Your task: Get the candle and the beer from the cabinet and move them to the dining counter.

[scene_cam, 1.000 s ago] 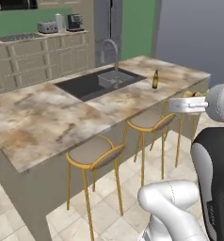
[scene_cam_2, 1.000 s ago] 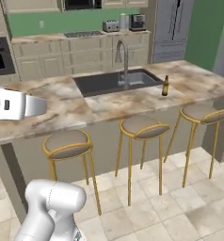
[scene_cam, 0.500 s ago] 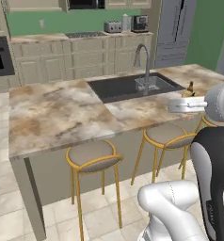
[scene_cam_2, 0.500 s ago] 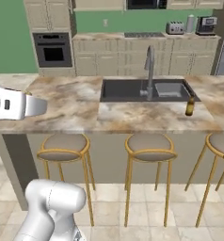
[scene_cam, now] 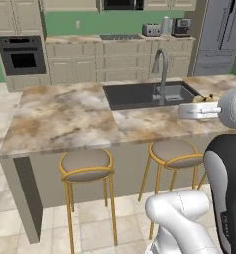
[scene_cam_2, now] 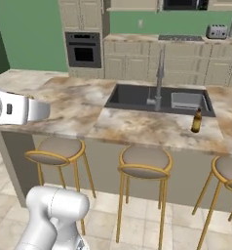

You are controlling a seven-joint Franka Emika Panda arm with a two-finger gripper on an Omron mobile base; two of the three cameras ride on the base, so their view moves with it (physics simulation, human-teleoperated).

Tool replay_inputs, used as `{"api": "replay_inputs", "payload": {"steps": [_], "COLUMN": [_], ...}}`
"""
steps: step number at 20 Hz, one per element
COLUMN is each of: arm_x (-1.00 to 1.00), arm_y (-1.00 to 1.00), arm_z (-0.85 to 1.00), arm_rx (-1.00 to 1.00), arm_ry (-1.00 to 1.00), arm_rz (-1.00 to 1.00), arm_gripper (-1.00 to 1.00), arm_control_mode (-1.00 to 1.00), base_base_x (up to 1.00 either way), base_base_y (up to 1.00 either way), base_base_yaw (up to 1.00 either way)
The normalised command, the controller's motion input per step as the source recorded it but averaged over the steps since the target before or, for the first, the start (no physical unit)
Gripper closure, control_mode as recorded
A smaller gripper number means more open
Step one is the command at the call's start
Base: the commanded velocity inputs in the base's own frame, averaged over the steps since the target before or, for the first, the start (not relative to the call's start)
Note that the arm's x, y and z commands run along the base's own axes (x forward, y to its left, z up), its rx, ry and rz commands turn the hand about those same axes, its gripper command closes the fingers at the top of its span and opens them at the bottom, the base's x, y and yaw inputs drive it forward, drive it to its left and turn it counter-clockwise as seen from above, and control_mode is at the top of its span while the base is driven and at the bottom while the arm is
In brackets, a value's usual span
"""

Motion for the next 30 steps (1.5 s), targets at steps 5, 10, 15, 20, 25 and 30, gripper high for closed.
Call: {"api": "replay_inputs", "payload": {"steps": [5,10,15,20,25,30], "arm_x": [0.00,0.00,0.00,0.00,0.00,0.00], "arm_y": [0.00,0.00,0.00,0.00,0.00,0.00], "arm_z": [0.00,0.00,0.00,0.00,0.00,0.00], "arm_rx": [0.00,0.00,0.00,0.00,0.00,0.00], "arm_ry": [0.00,0.00,0.00,0.00,0.00,0.00], "arm_rz": [0.00,0.00,0.00,0.00,0.00,0.00], "arm_gripper": [1.00,1.00,1.00,1.00,1.00,1.00], "arm_control_mode": [1.00,1.00,1.00,1.00,1.00,1.00], "base_base_x": [0.45,0.48,0.57,0.39,0.07,0.00], "base_base_y": [-0.40,-0.27,-0.16,0.01,0.33,0.67], "base_base_yaw": [0.25,0.15,0.01,-0.14,-0.15,-0.02]}}
